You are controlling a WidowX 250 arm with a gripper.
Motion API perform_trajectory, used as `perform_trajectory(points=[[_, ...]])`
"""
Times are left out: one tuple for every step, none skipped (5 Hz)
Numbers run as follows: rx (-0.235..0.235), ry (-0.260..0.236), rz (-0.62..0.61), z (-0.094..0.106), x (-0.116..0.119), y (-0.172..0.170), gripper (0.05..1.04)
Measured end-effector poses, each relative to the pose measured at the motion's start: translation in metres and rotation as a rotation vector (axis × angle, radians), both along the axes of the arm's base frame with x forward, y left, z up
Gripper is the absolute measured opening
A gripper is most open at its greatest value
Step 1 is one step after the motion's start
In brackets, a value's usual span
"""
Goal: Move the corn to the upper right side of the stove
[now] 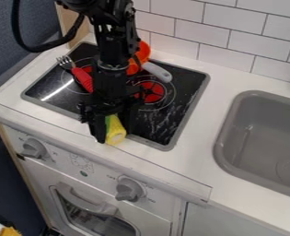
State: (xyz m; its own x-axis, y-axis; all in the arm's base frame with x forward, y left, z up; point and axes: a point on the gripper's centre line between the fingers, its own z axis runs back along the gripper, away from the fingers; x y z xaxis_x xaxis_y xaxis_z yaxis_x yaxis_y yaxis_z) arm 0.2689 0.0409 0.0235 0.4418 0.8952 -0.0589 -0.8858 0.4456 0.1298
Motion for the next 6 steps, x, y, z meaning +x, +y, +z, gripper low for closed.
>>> perform_trajectory(points=[[-0.017, -0.003, -0.026, 0.001, 0.001, -0.002, 0.722], [-0.047, -0.002, -0.117, 0.002, 0.0, -0.005, 0.722], [-0.075, -0.029, -0.209, 0.013, 0.001, -0.012, 0.722], [-0.099, -0.067, -0.311, 0.031, 0.008, -0.026, 0.722], [-0.122, -0.111, -0.389, 0.044, 0.018, -0.042, 0.722], [-0.131, -0.146, -0.454, 0.059, 0.042, -0.059, 0.722]])
